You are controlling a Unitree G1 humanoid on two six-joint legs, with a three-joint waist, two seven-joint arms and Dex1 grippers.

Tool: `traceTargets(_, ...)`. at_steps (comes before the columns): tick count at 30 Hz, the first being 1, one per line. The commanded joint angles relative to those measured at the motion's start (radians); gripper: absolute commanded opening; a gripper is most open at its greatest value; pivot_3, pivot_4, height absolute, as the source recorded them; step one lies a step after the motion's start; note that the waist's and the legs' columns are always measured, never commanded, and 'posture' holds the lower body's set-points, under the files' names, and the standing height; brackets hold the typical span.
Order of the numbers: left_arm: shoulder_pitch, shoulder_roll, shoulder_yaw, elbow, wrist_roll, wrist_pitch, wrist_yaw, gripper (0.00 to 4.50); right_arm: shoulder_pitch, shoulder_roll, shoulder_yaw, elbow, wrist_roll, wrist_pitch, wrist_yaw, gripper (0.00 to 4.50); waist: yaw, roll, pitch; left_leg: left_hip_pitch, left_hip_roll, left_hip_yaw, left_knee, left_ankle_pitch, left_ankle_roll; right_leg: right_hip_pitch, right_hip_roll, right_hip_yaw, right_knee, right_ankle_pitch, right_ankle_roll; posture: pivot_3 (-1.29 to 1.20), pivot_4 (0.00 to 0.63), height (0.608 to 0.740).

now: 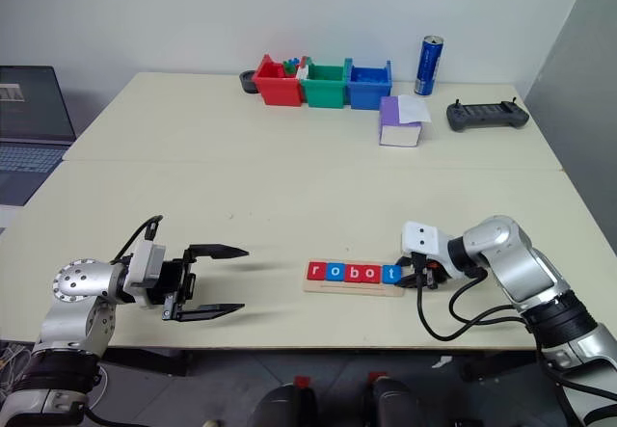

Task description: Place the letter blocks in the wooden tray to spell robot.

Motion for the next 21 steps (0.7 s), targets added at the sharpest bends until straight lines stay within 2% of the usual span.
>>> traceTargets(1, -0.004, 0.012, 0.029, -0.029, -0.006, -0.004, 0.006, 4.5, -0.027, 0.002, 0.003, -0.014, -0.01, -0.009, 0.011, 1.46, 0.0, 0.0, 0.0, 0.0, 0.0, 0.0, 0.0, 0.0, 0.0, 0.0, 0.0, 0.0, 0.0, 0.0, 0.0, 0.0, 0.15, 0.74)
traceTargets(6, -0.003, 0.013, 0.028, -0.031, -0.007, 0.0, 0.005, 4.5, -0.028, 0.006, 0.001, -0.016, -0.012, -0.032, 0.005, 1.46, 0.0, 0.0, 0.0, 0.0, 0.0, 0.0, 0.0, 0.0, 0.0, 0.0, 0.0, 0.0, 0.0, 0.0, 0.0, 0.0, 0.15, 0.74)
traceTargets(14, -0.009, 0.013, 0.026, -0.025, -0.006, 0.001, 0.001, 4.5, -0.039, -0.006, -0.046, -0.036, 0.033, -0.026, 0.022, 4.15, 0.0, 0.0, 0.0, 0.0, 0.0, 0.0, 0.0, 0.0, 0.0, 0.0, 0.0, 0.0, 0.0, 0.0, 0.0, 0.0, 0.15, 0.74)
traceTargets(18, -0.01, 0.014, 0.027, -0.024, -0.006, -0.001, -0.001, 4.5, -0.038, -0.038, -0.139, -0.072, 0.123, 0.026, 0.045, 4.15, 0.001, 0.0, 0.0, 0.0, 0.0, 0.0, 0.0, 0.0, 0.0, 0.0, 0.0, 0.0, 0.0, 0.0, 0.0, 0.0, 0.15, 0.74)
traceTargets(21, -0.002, 0.018, 0.032, -0.029, -0.008, -0.002, -0.001, 4.5, 0.015, -0.052, -0.257, -0.106, 0.212, 0.112, 0.01, 4.15, 0.002, 0.0, 0.0, 0.0, 0.0, 0.0, 0.0, 0.0, 0.0, 0.0, 0.0, 0.0, 0.0, 0.0, 0.0, 0.0, 0.15, 0.74)
